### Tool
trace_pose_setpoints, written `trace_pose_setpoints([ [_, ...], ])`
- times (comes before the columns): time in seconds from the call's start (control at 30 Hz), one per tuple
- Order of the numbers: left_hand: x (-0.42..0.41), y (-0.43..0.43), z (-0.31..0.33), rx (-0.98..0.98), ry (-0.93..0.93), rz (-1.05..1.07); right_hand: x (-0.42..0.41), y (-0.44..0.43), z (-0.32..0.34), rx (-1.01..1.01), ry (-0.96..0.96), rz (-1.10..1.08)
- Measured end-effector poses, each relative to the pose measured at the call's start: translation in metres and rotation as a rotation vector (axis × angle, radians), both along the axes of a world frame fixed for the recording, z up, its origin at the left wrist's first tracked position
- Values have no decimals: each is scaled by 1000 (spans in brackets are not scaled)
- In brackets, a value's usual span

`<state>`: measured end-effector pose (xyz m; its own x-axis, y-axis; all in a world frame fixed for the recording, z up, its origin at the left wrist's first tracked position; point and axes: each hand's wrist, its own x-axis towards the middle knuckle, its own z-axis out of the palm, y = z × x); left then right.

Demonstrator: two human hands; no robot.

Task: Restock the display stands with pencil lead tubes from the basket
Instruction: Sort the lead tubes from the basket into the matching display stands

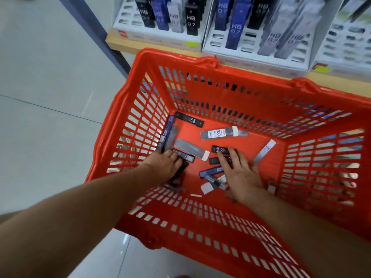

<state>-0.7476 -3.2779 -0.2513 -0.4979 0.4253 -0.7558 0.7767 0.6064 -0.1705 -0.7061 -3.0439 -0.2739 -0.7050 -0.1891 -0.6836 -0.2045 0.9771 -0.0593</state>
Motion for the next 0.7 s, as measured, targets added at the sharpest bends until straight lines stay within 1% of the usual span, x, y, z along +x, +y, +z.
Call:
trace_pose_setpoints([
  [0.1,1,-5,2,11,-27,-25,-1,-9,-2,-6,66,0],
  [0.2,3,-10,0,7,-19,16,-3,-12,-3,-10,78,7],
  [0.3,-5,-9,-8,30,-25,147,-6,-9,-4,-38,67,-1],
  [0.33,-7,-8,-10,27,-27,159,-6,-9,-4,-44,62,-13],
  [0.43,-11,-10,-15,-12,-43,108,-5,-12,-3,-53,51,-46],
  [0.53,-11,-14,-22,-35,-110,147,-4,-16,-4,-35,19,-33],
  [0.6,-13,-16,-21,-13,-165,255,-5,-16,-4,-11,9,-56],
  [0.67,-15,-16,-18,102,-240,506,-3,-16,-5,-8,13,-106],
  [0.7,-16,-14,-14,204,-248,619,-3,-14,-6,-17,37,-125],
])
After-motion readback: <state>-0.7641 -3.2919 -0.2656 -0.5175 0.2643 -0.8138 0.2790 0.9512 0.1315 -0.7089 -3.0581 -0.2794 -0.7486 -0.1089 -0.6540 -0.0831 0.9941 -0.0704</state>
